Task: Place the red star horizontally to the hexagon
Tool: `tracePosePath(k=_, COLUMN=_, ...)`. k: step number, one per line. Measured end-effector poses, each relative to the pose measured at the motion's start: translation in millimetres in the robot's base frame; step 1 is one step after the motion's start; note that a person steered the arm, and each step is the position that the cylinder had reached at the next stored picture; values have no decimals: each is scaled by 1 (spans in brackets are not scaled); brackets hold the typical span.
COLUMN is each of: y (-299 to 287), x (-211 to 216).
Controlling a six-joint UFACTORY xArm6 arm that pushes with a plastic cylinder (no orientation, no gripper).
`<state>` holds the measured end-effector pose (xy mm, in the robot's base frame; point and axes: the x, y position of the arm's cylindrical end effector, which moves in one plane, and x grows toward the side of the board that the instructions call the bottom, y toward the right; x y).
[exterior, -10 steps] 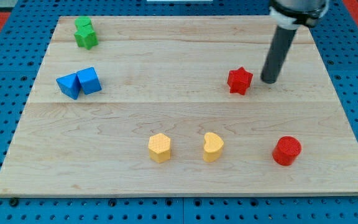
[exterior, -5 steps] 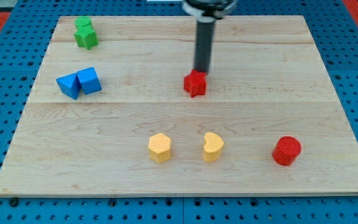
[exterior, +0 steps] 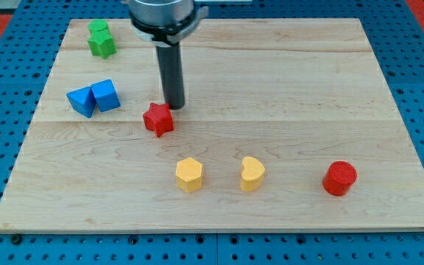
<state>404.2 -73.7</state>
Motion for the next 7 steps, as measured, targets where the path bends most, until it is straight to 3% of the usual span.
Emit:
tracePosePath(k=2, y=-29, x=50)
tracePosePath(k=3, y=10, x=4)
tracePosePath(k=4, y=55, x=23)
tracePosePath(k=5, y=24, x=70)
tracePosePath(k=6, y=-14, x=75)
tracePosePath(k=7, y=3, x=31)
